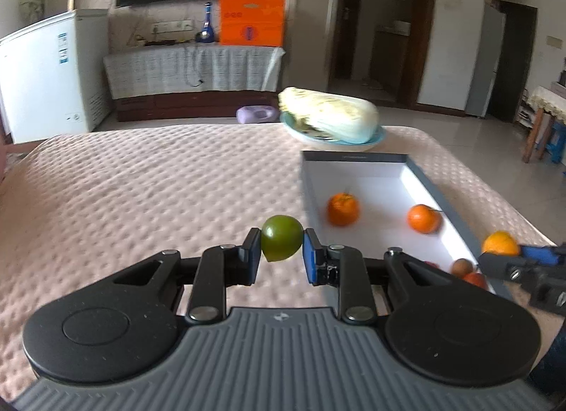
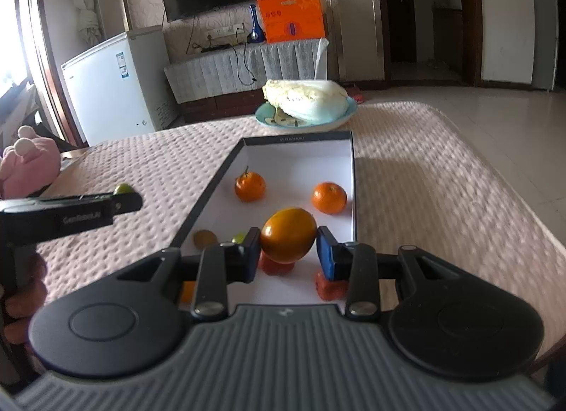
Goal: Organize fruits
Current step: 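Carry the yellow-orange fruit in the right tool over the box while the left tool carries the lime, then open both tools to drop the lime and yellow-orange fruit into the box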
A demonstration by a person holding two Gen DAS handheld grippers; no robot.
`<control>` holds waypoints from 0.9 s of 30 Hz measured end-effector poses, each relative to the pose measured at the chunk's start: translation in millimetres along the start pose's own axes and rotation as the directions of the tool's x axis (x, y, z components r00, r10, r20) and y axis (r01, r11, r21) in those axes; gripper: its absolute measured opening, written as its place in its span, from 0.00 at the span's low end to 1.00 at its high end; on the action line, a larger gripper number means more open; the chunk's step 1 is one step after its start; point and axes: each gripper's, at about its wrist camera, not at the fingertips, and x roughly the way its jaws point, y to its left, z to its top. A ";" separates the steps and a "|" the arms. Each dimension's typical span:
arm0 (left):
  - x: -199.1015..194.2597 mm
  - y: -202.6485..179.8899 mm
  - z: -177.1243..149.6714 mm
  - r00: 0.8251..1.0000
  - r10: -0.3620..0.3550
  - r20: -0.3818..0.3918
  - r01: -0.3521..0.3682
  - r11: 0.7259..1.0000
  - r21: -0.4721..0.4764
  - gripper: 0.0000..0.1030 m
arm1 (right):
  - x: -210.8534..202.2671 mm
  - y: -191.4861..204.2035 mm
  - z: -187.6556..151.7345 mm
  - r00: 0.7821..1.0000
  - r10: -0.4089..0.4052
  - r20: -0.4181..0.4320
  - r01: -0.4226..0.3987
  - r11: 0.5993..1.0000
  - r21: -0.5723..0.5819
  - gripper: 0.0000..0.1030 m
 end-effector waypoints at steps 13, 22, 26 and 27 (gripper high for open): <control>45.5 -70.8 15.3 0.991 -0.133 0.014 0.131 0.986 0.100 0.29 | 23.6 11.4 -3.6 0.996 0.001 -0.089 -0.007 0.997 -0.076 0.36; 76.4 -86.7 19.1 0.989 -0.146 -0.028 0.148 0.982 0.119 0.30 | 35.4 6.1 0.8 0.995 -0.021 -0.096 0.015 0.998 -0.065 0.36; 81.3 -85.3 21.4 0.989 -0.145 -0.024 0.146 0.983 0.107 0.31 | 38.4 8.9 2.7 0.996 -0.015 -0.089 0.009 0.998 -0.068 0.36; 80.3 -84.9 21.7 0.989 -0.145 -0.019 0.146 0.984 0.105 0.36 | 39.5 10.1 3.1 0.996 -0.017 -0.089 0.011 0.998 -0.069 0.36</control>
